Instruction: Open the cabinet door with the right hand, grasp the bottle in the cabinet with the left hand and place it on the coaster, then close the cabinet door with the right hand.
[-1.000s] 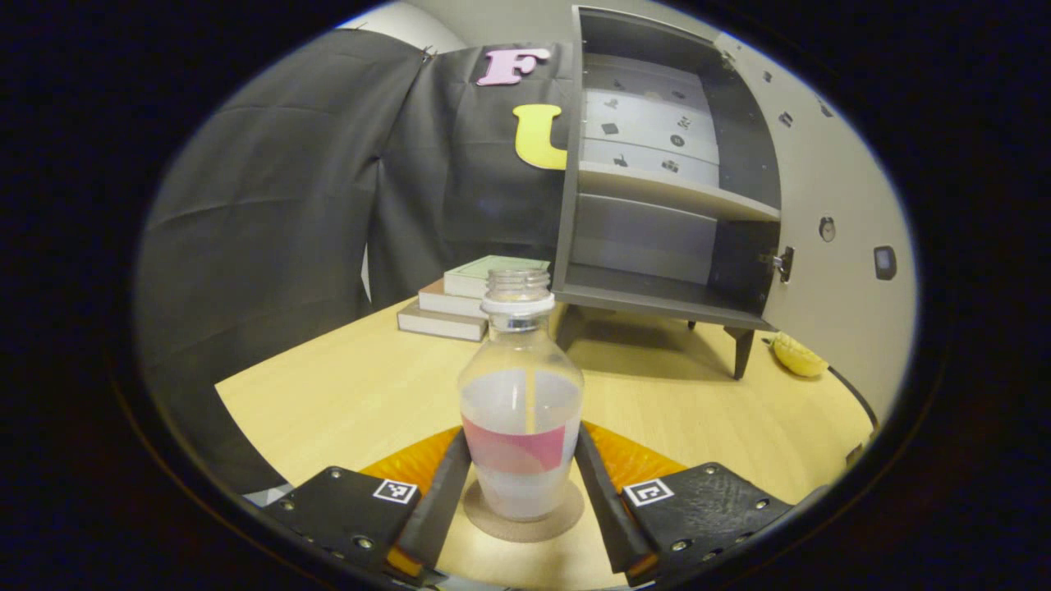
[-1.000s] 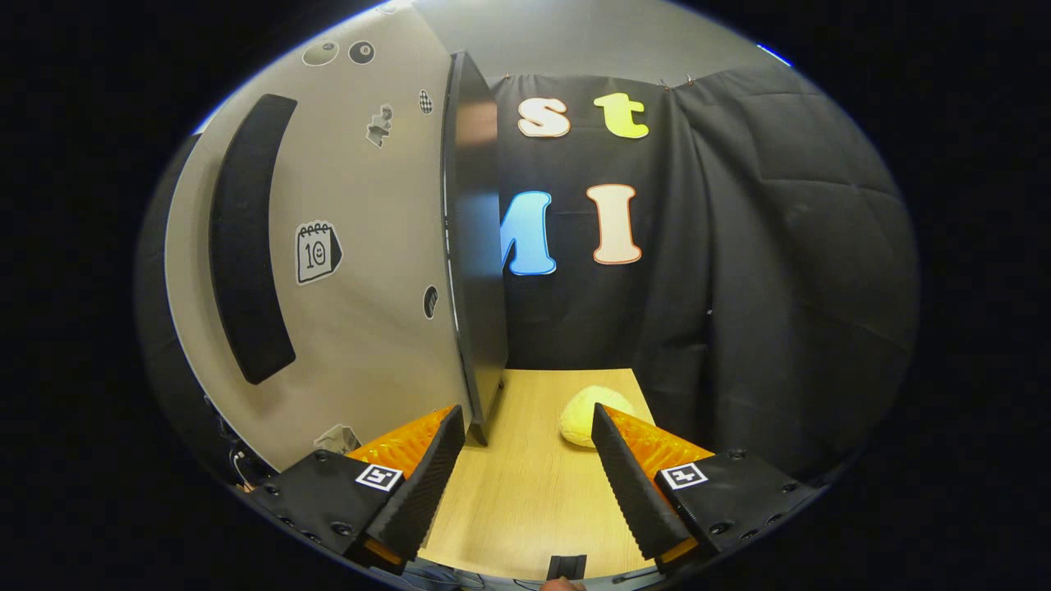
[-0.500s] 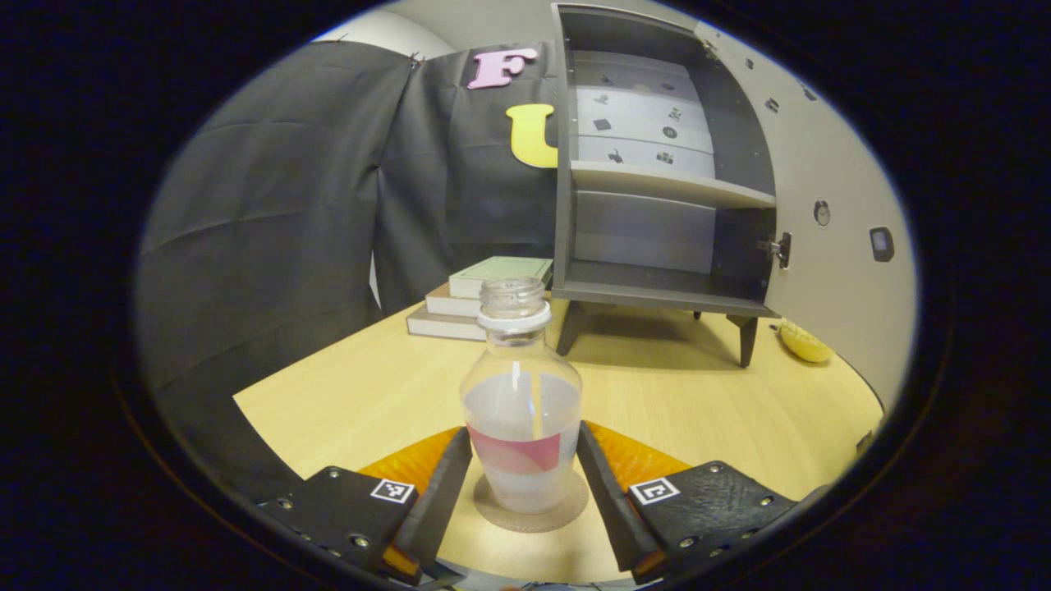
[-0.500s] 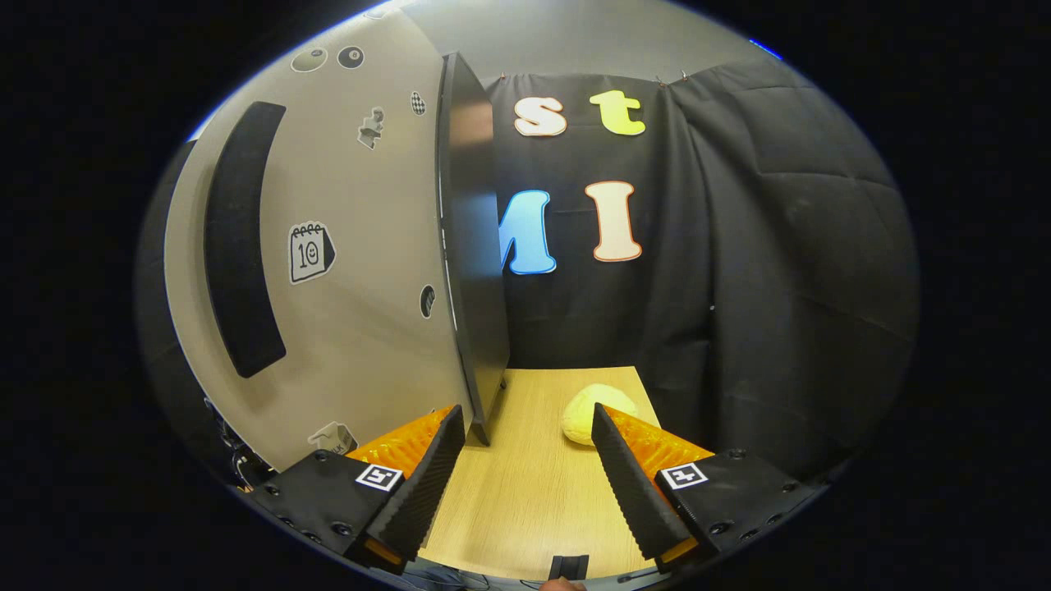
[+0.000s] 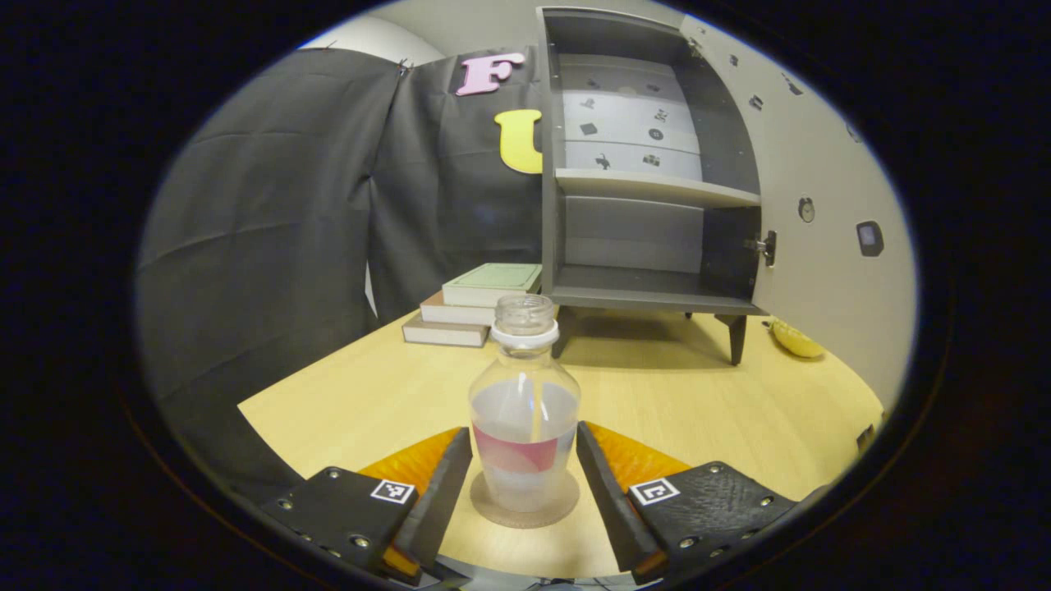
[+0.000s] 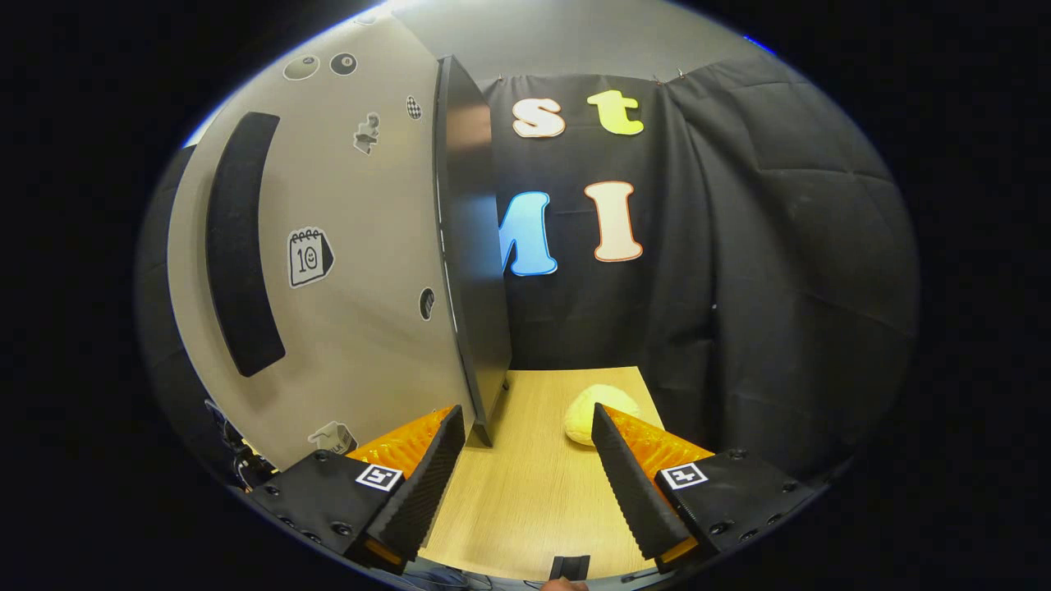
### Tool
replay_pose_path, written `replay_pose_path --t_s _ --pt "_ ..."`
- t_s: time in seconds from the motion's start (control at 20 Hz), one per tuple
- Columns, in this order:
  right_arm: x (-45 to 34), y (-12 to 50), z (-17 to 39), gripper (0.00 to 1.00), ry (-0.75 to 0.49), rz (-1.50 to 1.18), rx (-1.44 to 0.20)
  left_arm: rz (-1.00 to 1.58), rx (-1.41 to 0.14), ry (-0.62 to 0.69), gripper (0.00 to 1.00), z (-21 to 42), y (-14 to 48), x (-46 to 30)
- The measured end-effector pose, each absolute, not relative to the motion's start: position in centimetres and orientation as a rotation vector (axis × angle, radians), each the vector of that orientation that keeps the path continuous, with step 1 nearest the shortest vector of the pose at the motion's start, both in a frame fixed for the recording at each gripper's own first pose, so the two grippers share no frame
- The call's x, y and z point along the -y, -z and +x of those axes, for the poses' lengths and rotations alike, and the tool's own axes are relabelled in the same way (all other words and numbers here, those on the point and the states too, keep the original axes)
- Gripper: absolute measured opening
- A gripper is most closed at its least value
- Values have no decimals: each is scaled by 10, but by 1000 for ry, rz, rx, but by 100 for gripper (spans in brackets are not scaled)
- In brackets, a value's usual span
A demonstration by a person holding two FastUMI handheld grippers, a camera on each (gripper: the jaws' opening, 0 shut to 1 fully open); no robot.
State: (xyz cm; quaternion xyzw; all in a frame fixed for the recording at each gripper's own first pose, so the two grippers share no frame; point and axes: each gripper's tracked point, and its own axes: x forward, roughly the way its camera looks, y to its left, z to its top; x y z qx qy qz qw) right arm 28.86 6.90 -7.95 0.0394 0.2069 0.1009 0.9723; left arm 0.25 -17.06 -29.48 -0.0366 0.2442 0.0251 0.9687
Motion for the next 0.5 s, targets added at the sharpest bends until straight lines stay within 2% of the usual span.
replay_pose_path --t_s 0.1,0.2,0.35,0.4,0.5 --pt "-68 80 289 98 -205 81 -419 -66 -468 -69 77 3 287 166" --pt "-66 79 288 98 -206 80 -416 -113 -442 -52 92 0 279 173" --pt "-63 75 288 98 -209 82 -404 -70 -468 -82 89 -9 275 165" --pt "-62 73 288 98 -211 86 -400 -57 -460 -80 92 -13 266 165" --pt "-62 65 290 98 -222 91 -385 -34 -434 -80 91 -18 241 164"
